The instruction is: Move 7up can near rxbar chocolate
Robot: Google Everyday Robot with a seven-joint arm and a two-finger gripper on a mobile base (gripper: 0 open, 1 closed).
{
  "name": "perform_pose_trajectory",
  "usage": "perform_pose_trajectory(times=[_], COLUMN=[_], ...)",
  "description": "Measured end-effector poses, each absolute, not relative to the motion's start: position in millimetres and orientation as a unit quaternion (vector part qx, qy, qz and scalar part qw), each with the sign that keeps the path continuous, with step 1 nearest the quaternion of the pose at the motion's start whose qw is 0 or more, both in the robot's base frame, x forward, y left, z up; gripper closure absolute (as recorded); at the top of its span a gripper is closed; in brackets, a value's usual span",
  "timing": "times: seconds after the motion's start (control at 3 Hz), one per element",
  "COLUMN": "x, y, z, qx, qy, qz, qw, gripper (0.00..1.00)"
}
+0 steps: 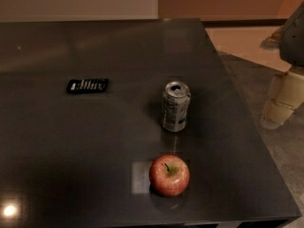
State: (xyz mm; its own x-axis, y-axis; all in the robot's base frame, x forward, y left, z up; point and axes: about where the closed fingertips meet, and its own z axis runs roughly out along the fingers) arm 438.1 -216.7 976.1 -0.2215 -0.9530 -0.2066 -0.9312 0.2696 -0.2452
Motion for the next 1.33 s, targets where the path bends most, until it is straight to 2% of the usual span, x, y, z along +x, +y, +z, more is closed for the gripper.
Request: perform_pose_trajectory(times=[0.33, 1.33], x=[438.4, 460.8], y=[-216.3, -168.3], z=[976.4, 970.2], qx=[-0.603, -0.613], qy=[0.781, 0.765], qz=[-0.035, 0.016], qw=[0.160, 0.197], gripper=[0.00, 0.00])
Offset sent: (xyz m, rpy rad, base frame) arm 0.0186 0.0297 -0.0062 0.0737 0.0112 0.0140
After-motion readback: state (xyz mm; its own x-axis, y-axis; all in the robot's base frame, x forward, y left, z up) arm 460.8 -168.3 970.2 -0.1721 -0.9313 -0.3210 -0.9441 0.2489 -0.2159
